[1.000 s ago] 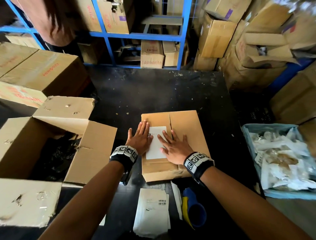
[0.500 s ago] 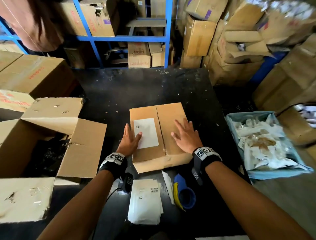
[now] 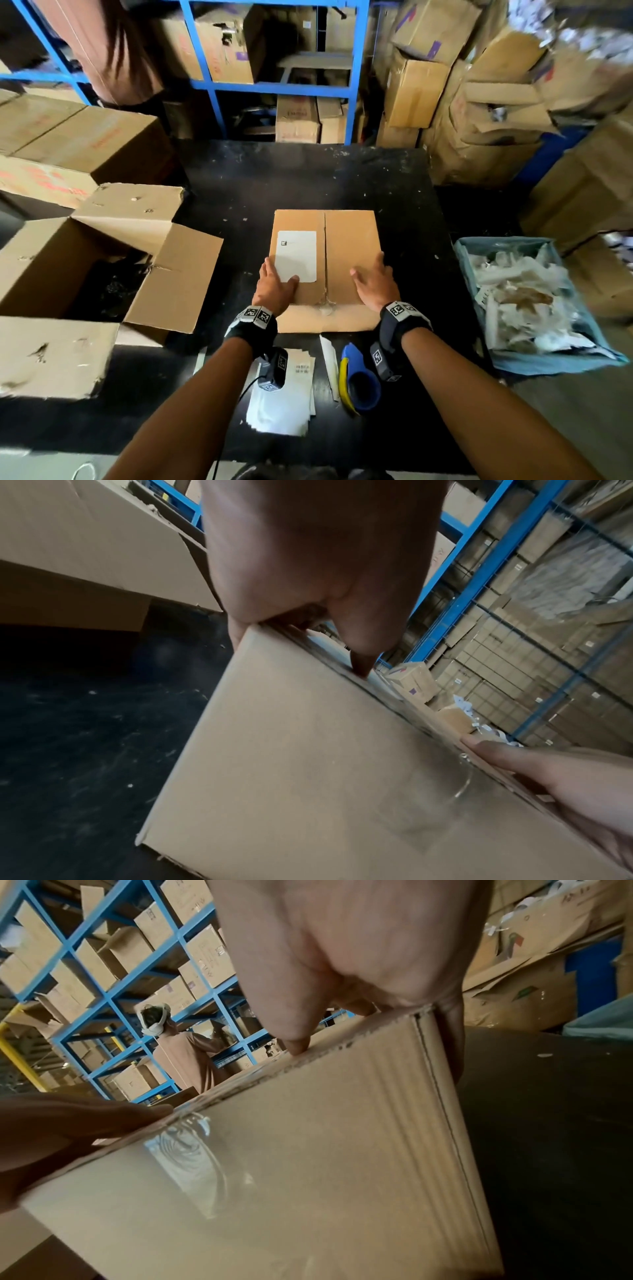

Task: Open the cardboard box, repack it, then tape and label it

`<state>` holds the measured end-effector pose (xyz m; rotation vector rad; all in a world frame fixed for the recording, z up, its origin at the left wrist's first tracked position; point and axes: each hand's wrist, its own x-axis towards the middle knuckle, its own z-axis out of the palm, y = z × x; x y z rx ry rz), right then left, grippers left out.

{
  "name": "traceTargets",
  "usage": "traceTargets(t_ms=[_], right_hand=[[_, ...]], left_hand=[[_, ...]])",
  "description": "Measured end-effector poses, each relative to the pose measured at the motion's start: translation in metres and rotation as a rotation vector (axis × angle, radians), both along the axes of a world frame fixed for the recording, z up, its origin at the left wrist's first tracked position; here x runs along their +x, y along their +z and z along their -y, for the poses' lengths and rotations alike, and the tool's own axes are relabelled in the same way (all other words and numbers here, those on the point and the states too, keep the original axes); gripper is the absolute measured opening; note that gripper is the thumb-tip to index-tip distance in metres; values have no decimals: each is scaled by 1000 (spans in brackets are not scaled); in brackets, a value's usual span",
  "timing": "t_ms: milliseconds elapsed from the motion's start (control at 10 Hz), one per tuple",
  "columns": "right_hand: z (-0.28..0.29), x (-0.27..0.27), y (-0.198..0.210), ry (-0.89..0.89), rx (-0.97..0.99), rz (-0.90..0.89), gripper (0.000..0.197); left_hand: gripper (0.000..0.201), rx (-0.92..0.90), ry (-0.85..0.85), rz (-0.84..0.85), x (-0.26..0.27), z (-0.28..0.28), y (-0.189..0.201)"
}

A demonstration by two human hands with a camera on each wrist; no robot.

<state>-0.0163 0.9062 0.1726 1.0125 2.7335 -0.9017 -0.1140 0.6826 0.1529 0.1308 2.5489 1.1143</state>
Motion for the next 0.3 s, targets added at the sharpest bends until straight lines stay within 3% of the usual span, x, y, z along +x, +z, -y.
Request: traceTargets(t_ms=[300], right_hand=[[-8, 3, 11, -26, -138, -11, 93]], left_hand=[[88, 89, -46, 34, 11, 17, 21]])
